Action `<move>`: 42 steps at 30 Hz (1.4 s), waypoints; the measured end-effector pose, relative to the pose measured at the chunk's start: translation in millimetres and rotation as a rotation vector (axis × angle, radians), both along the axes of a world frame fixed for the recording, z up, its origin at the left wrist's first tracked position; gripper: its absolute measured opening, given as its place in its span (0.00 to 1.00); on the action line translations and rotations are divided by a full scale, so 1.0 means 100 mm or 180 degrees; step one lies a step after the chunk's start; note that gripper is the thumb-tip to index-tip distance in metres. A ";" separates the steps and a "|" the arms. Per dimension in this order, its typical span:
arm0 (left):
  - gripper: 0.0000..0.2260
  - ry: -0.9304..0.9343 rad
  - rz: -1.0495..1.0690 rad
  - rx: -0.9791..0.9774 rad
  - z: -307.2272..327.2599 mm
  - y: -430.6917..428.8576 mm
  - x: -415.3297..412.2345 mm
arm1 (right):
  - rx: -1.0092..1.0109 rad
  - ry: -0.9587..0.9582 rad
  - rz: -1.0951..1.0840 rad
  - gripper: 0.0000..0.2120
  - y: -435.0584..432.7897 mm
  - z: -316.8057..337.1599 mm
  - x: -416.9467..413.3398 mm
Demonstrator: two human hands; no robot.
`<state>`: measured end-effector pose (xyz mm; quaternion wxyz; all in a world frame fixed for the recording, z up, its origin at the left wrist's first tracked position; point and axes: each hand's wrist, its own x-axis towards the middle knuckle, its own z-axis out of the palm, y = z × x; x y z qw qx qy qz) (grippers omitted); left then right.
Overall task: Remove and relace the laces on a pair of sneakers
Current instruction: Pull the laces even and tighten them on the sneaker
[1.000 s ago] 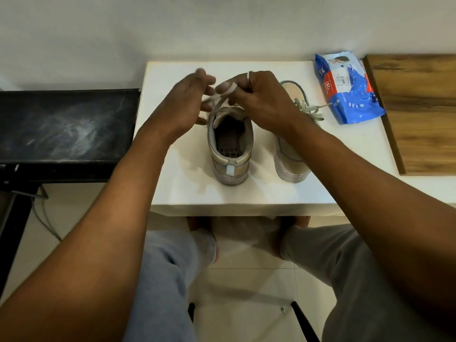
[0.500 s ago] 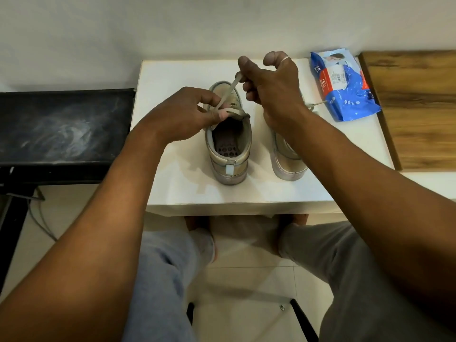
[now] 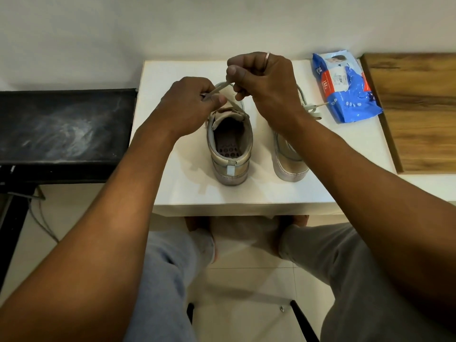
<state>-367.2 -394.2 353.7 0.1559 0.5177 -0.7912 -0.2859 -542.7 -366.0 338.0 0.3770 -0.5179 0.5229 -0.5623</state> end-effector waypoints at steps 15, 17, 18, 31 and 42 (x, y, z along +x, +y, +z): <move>0.12 0.0255 -0.0011 0.0524 0.19 0.00 0.14 | 0.0908 0.1372 0.0920 0.22 0.11 0.02 0.01; 0.11 0.0123 0.0090 0.0231 0.19 0.01 0.11 | 0.0770 0.1499 0.0982 0.18 0.11 0.03 0.02; 0.11 0.0080 0.0139 0.0115 0.18 0.02 0.09 | 0.0708 0.1611 0.0962 0.16 0.11 0.03 0.03; 0.20 0.0238 0.0279 0.0217 0.12 0.02 0.04 | -0.0022 0.3335 0.0175 0.25 0.10 -0.02 -0.05; 0.15 -0.0209 0.0825 0.0620 0.02 -0.05 0.23 | 0.0993 0.3456 -0.0685 0.21 0.11 -0.06 -0.25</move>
